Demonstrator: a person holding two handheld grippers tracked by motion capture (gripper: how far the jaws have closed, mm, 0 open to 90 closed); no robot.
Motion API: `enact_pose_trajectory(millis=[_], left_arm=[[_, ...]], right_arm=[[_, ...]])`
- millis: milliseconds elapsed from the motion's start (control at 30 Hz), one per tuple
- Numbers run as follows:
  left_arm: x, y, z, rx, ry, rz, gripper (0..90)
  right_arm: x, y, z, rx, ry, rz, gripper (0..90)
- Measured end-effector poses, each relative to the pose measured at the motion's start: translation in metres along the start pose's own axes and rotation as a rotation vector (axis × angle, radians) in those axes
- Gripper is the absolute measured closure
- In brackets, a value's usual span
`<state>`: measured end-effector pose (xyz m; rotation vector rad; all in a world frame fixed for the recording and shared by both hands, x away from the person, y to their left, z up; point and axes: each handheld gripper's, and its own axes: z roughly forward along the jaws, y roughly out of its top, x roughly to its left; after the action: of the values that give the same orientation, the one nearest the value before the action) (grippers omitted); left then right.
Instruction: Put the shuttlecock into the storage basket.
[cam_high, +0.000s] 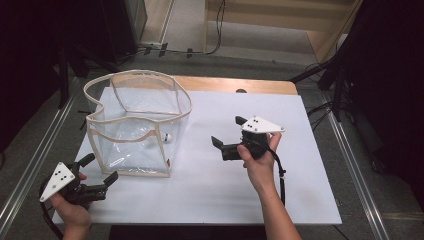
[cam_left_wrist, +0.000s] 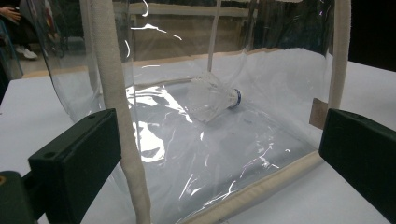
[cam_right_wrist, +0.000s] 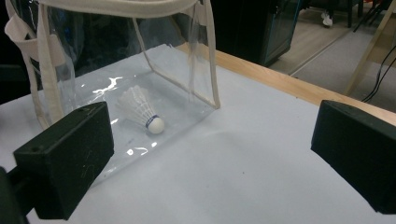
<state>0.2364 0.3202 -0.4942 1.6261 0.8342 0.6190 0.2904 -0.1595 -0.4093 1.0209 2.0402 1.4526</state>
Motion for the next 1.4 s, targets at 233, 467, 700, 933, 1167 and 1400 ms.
enact_pose_trajectory(millis=[233, 467, 700, 933, 1167, 1400], left_arm=[[0.0, 0.0, 0.0, 0.0, 0.001, -0.001, 0.0], [0.0, 0.0, 0.0, 0.0, 0.002, -0.001, 0.0], [0.0, 0.0, 0.0, 0.001, 0.002, 0.0, 0.0], [0.0, 0.0, 0.0, 0.002, 0.003, 0.001, 0.0], [0.0, 0.0, 0.0, 0.001, 0.0, 0.003, 0.0], [-0.001, 0.0, 0.0, 0.001, 0.002, -0.001, 0.0]], right_arm=[[-0.005, -0.012, -0.005, 0.013, -0.007, -0.002, 0.0], [-0.012, -0.023, -0.012, 0.028, -0.025, 0.005, 0.0], [-0.019, -0.032, -0.019, 0.032, -0.043, 0.017, 0.0], [-0.023, -0.039, -0.025, 0.034, -0.05, 0.021, 0.0], [-0.028, -0.047, -0.034, 0.034, -0.065, 0.025, 0.0], [-0.035, -0.059, -0.043, 0.042, -0.08, 0.037, 0.0]])
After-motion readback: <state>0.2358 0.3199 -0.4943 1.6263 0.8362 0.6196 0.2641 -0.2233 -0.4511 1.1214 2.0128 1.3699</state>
